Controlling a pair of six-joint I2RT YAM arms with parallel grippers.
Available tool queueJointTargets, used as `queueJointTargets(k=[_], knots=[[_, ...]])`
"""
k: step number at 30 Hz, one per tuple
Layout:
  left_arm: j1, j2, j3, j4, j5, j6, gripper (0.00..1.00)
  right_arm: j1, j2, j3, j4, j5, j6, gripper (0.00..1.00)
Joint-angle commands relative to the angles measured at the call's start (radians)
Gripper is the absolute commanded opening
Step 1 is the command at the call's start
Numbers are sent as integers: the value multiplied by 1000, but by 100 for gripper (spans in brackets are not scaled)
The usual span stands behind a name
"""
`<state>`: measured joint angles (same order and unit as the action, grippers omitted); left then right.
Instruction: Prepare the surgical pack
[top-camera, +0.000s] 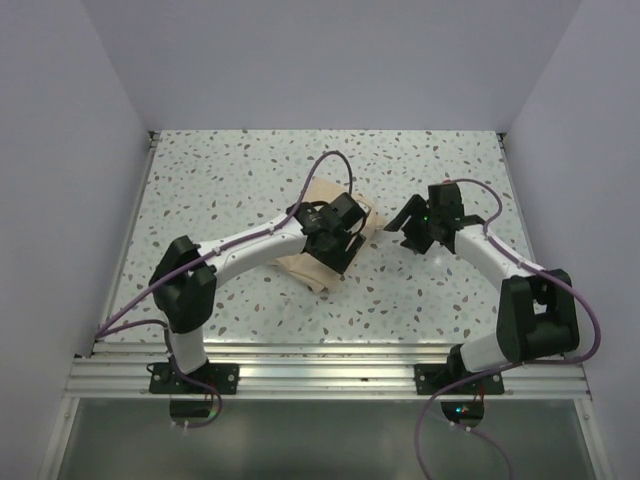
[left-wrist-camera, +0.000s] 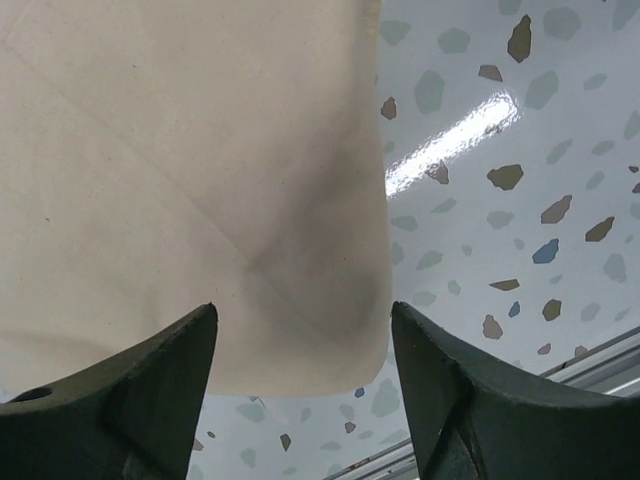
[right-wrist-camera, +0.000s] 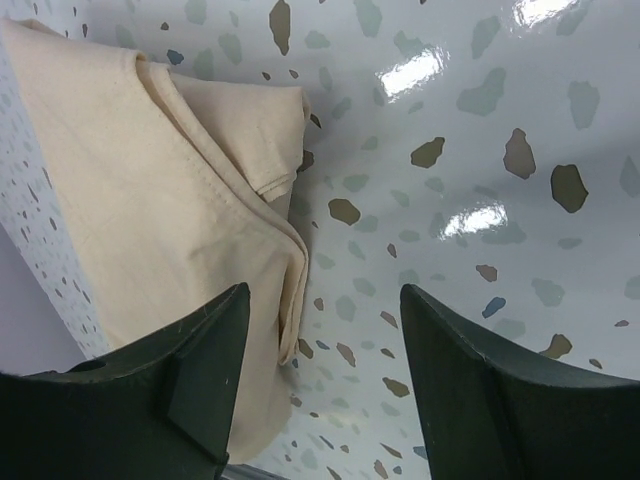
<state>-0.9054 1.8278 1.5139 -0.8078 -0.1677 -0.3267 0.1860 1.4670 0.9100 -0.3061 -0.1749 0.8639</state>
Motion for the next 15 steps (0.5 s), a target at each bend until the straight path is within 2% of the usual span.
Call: queueJointTargets(k=[1,4,7,15], knots=[[-4,-4,-18,38,57,52,74,-6,-45,-26,-13,-5,-17,65],[-7,19,-26,21,54,58,72,-11,-47,-31,-5,-8,-16,65],[-7,36,-41,33,62,75,62,-13,-46,-31,-5,-9,-16,65],[-26,79,-63,36,79,100,55,-17,-48,-45,-4,-11,-16,65]])
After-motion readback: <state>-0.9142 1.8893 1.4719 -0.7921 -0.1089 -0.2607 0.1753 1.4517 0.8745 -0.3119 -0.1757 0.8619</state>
